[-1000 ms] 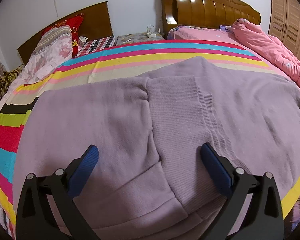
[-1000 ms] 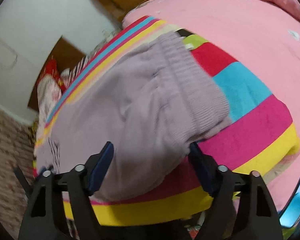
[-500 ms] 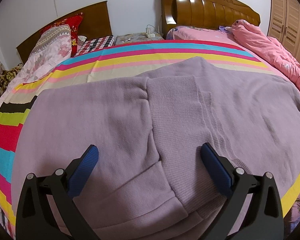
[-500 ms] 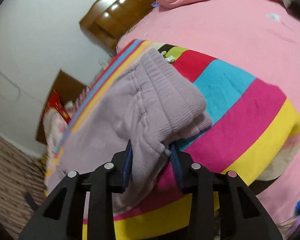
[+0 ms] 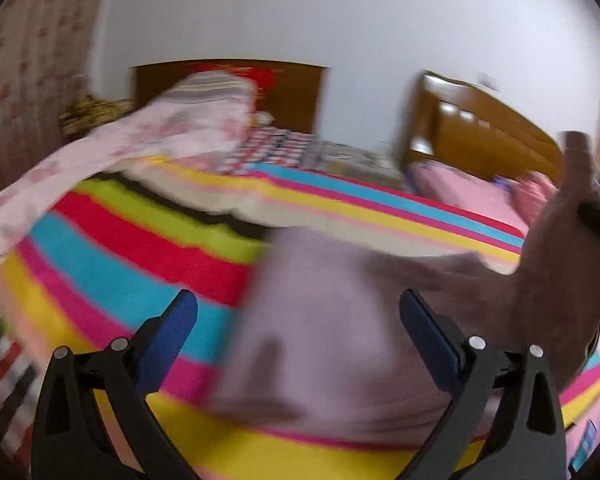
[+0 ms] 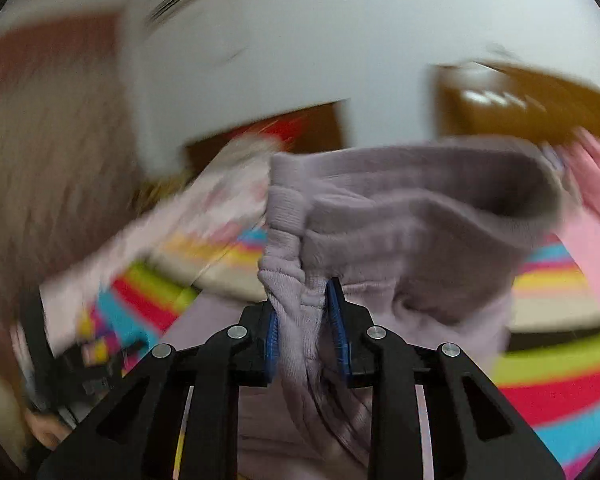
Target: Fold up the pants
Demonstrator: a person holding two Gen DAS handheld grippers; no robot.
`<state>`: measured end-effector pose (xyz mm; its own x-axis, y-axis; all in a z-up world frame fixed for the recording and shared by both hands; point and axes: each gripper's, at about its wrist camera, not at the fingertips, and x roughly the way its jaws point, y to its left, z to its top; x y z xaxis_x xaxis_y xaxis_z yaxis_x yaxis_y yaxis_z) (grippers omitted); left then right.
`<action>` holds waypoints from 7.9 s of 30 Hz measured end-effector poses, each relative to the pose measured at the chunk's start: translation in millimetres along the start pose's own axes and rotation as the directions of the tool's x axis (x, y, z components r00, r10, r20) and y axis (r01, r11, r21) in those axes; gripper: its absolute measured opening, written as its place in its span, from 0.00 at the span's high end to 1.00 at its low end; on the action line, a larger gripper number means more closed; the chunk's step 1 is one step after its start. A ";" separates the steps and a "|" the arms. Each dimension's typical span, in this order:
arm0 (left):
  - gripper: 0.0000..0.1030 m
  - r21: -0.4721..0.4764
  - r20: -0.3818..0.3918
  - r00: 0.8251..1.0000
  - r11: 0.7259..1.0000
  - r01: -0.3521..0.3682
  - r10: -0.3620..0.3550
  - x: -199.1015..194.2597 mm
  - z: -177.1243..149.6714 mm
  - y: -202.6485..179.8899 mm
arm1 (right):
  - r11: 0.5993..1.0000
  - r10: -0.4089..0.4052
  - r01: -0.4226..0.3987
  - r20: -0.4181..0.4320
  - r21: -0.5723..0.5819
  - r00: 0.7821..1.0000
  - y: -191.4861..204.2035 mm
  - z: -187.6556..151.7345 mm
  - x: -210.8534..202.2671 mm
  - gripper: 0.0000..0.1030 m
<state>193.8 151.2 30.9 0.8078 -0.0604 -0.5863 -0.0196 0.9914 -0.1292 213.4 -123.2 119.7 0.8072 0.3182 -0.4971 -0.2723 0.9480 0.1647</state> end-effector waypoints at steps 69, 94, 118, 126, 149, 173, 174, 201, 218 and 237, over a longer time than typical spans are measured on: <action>0.74 -0.181 -0.386 0.862 0.943 0.280 -0.330 99.6 7.1 -32.2 | 0.944 -0.331 0.328 -0.147 -0.043 0.932 -48.9 -172.9 -20.2 0.12; 0.49 -0.258 -0.261 0.927 0.945 0.200 -0.268 60.6 3.8 39.9 | 0.921 -0.379 0.351 -0.181 -0.167 0.908 -40.0 -165.3 -0.3 0.14; 0.42 0.197 -0.224 0.965 0.963 0.186 -0.140 42.2 -38.0 -37.5 | 0.984 0.039 -0.079 -0.246 -0.157 0.968 -7.4 -95.3 42.2 0.15; 0.42 0.228 -0.163 0.979 0.961 0.155 -0.120 38.4 -45.2 -38.8 | 0.961 0.245 -0.277 -0.396 -0.026 0.885 -67.0 -37.5 164.5 0.14; 0.34 0.239 -0.179 0.975 0.956 0.171 -0.130 27.9 -40.3 -32.8 | 0.917 0.186 -0.302 -0.389 -0.261 0.902 45.9 -5.8 155.6 0.07; 0.31 0.278 -0.167 0.982 0.951 0.132 -0.088 29.1 -46.9 -37.6 | 0.961 0.002 -0.107 -0.383 -0.253 0.924 68.1 -79.7 84.7 0.05; 0.31 0.275 -0.165 0.982 0.952 0.132 -0.089 28.9 -46.8 -37.3 | 0.960 0.029 -0.126 -0.359 -0.251 0.933 70.1 -79.7 76.4 0.05; 0.01 0.076 0.410 0.891 0.966 -0.247 0.195 -193.0 -31.1 -93.8 | 0.978 -0.202 0.207 0.204 -0.003 0.958 50.1 -106.1 -132.1 0.04; 0.02 0.169 0.143 0.976 0.967 -0.190 0.167 -153.3 -130.7 -109.0 | 0.981 -0.189 0.191 0.075 -0.019 0.979 69.5 -175.0 -118.0 0.04; 0.02 0.173 0.146 0.982 0.974 -0.144 0.119 -151.3 -143.8 -114.2 | 0.972 -0.233 0.232 0.053 0.028 0.971 58.5 -177.9 -113.6 0.04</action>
<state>-10.9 30.4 19.4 0.8771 0.0757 -0.4743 -0.0334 0.9947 0.0970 12.6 -104.4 34.2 0.8749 0.0884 -0.4761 -0.0634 0.9956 0.0685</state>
